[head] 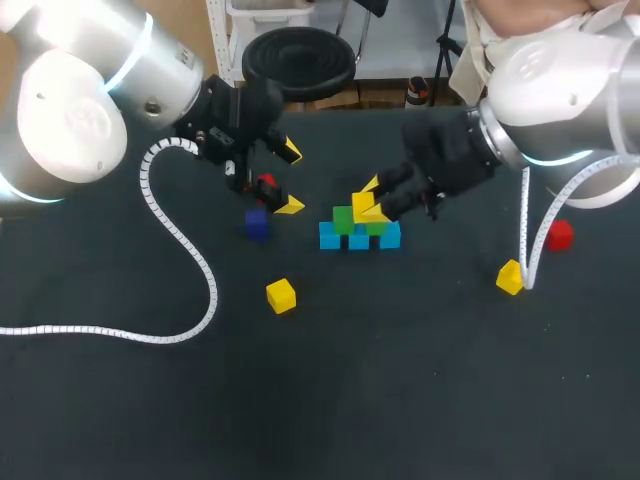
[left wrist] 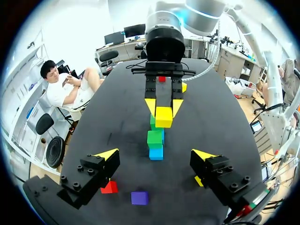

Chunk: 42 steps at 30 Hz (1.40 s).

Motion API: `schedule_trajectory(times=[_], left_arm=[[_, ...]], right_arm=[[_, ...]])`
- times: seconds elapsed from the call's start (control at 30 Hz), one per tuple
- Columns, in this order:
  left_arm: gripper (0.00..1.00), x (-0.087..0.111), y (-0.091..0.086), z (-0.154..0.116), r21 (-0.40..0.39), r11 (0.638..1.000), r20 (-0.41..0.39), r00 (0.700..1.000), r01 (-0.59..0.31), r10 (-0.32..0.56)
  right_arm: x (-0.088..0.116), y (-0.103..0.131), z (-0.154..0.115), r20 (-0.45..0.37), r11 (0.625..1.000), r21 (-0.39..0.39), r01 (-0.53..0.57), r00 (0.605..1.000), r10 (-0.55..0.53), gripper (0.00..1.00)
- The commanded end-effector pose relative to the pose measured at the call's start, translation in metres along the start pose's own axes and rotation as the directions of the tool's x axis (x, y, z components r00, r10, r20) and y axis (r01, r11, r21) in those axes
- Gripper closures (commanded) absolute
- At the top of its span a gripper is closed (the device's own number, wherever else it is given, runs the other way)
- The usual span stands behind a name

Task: Place the blue cubes, place green cubes on the blue cubes, place the yellow cubes on the green cubes, then place the red cubes on the yellow cubes, and place purple cube on the red cubes.

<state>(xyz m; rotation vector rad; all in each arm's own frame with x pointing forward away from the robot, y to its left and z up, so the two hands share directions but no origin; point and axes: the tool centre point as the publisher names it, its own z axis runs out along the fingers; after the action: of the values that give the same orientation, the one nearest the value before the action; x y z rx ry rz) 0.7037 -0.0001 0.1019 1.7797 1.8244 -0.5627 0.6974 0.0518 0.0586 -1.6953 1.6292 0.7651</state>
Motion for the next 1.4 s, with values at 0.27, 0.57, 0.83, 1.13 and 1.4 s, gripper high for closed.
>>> schedule_trajectory(times=[0.27, 0.57, 0.83, 1.13, 1.4], left_arm=[[0.0, 0.0008, -0.0001, -0.0004, 0.0, 1.0, 0.002, 1.0, -0.002, 0.002], [0.0, 0.0008, -0.0001, -0.0004, 0.0, 1.0, 0.002, 1.0, -0.002, 0.002], [0.0, 0.0008, -0.0001, -0.0004, 0.0, 1.0, 0.002, 1.0, -0.002, 0.002], [0.0, 0.0008, -0.0001, -0.0004, 0.0, 1.0, 0.002, 1.0, -0.002, 0.002], [0.0, 0.0008, -0.0001, -0.0004, 0.0, 1.0, 0.002, 1.0, -0.002, 0.002]], right_arm=[[0.0032, -0.0042, 0.0044, 0.002, 1.0, -0.01, -0.008, 1.0, 0.008, 1.0], [0.0047, -0.0033, 0.0028, -0.007, 1.0, -0.007, -0.012, 1.0, 0.012, 1.0], [0.008, -0.0055, 0.0059, -0.008, 1.0, -0.014, -0.022, 1.0, 0.022, 1.0], [0.0036, -0.0081, 0.0033, 0.025, 1.0, 0.015, -0.012, 1.0, 0.012, 1.0], [0.0076, -0.0119, 0.0088, 0.055, 0.999, 0.018, -0.051, 0.997, 0.049, 1.0]])
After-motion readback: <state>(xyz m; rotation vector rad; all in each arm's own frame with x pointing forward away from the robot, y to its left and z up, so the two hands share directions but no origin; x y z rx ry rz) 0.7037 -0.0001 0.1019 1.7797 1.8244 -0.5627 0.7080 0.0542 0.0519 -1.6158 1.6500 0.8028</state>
